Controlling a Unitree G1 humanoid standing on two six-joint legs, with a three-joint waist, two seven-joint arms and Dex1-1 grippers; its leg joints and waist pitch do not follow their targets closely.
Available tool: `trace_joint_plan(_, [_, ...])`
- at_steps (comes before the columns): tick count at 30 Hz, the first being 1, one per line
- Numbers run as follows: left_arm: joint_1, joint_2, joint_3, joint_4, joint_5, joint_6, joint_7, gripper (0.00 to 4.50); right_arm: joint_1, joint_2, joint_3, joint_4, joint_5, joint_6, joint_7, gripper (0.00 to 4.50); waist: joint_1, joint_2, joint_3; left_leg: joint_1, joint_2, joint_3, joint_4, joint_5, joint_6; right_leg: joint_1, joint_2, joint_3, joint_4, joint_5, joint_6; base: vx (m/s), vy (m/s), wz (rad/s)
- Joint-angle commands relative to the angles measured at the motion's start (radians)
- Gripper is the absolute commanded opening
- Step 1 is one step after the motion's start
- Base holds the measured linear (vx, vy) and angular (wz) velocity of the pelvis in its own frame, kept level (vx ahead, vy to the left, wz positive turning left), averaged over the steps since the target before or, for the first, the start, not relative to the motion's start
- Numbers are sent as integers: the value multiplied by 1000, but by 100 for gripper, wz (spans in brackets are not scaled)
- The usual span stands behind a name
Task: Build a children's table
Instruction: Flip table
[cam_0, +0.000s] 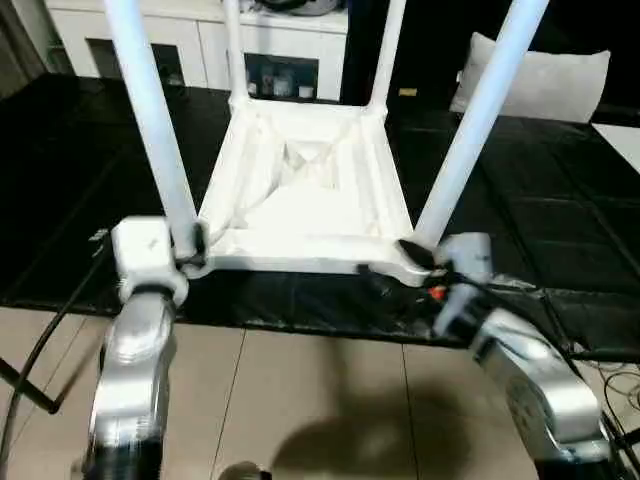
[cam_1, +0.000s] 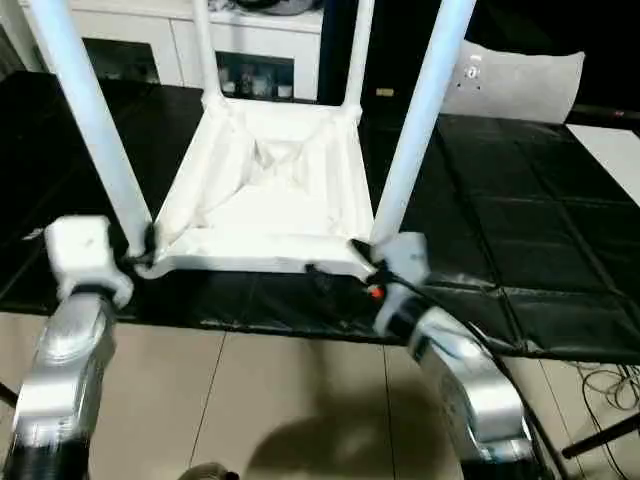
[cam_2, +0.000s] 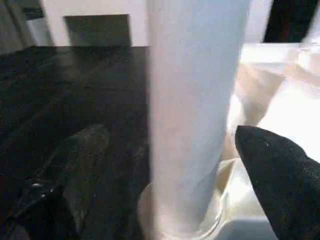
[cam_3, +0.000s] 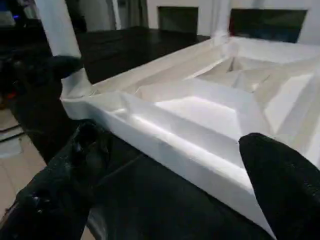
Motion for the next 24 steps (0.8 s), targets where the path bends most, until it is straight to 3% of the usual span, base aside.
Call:
trace_joint_plan(1, [-36,16,-6,57,5,1,-9,420,-33,-11,2,13,4,15,19,450,-2,11,-53,29,70,-41,-92,-235,-37,1,-117,48,-89,-34,-154,0,0,0])
trace_joint_plan(3, [-72,26,11,102,8,1,22,409,-54,-17,13,24,7,21,40,450,2,22,-57,26,73,-40,-88,-178,-29,5,-117,46,-78,90,-164,0,0,0])
trace_joint_plan(4, [-83,30,15,115,9,-1,32,409,-60,-20,18,28,7,20,49,450,2,19,-59,26,73,-39,-86,-167,-25,7,-117,45,-77,120,-165,0,0,0])
trace_joint_plan(5, [-98,38,16,143,4,-11,32,387,-71,-26,30,40,3,9,66,450,4,22,-66,23,72,-40,-79,-128,-15,12,-119,44,-68,196,-170,0,0,0])
trace_joint_plan(8, [-103,39,12,155,2,-15,27,353,-76,-26,37,49,-1,1,75,450,7,18,-71,18,73,-36,-71,-68,15,13,-116,39,-57,342,-181,0,0,0])
trace_joint_plan(10, [-108,34,6,167,-7,-25,14,342,-86,-20,43,67,-4,-3,83,450,7,18,-69,18,73,-35,-74,-90,16,12,-117,37,-59,320,-190,0,0,0])
trace_joint_plan(11, [-112,29,0,177,-9,-30,12,334,-100,-12,49,83,0,2,97,450,7,11,-67,21,75,-34,-76,-113,16,12,-118,38,-63,286,-196,0,0,0])
trace_joint_plan(17, [-118,33,-16,202,-14,-53,9,282,-115,-5,67,104,1,-11,118,450,6,15,-59,24,81,-36,-87,-185,-4,6,-121,42,-74,133,-204,0,0,0])
trace_joint_plan(18, [-117,34,-18,201,-14,-54,6,282,-116,-3,68,107,3,-12,120,450,6,15,-59,24,81,-35,-88,-191,-8,5,-122,43,-74,124,-204,0,0,0])
trace_joint_plan(19, [-115,32,-18,196,-16,-55,6,277,-119,-1,69,110,2,-13,120,450,5,2,-58,24,81,-33,-89,-193,-5,6,-122,43,-77,115,-204,0,0,0])
trace_joint_plan(20, [-114,30,-17,194,-20,-56,4,274,-122,0,69,115,1,-15,124,450,8,9,-59,24,80,-34,-88,-189,-5,4,-123,43,-76,102,-204,0,0,0])
trace_joint_plan(24, [-116,33,-15,207,-25,-68,1,227,-130,2,70,133,-4,-26,136,450,6,4,-57,22,79,-32,-89,-187,-3,3,-122,43,-78,85,-203,0,0,0])
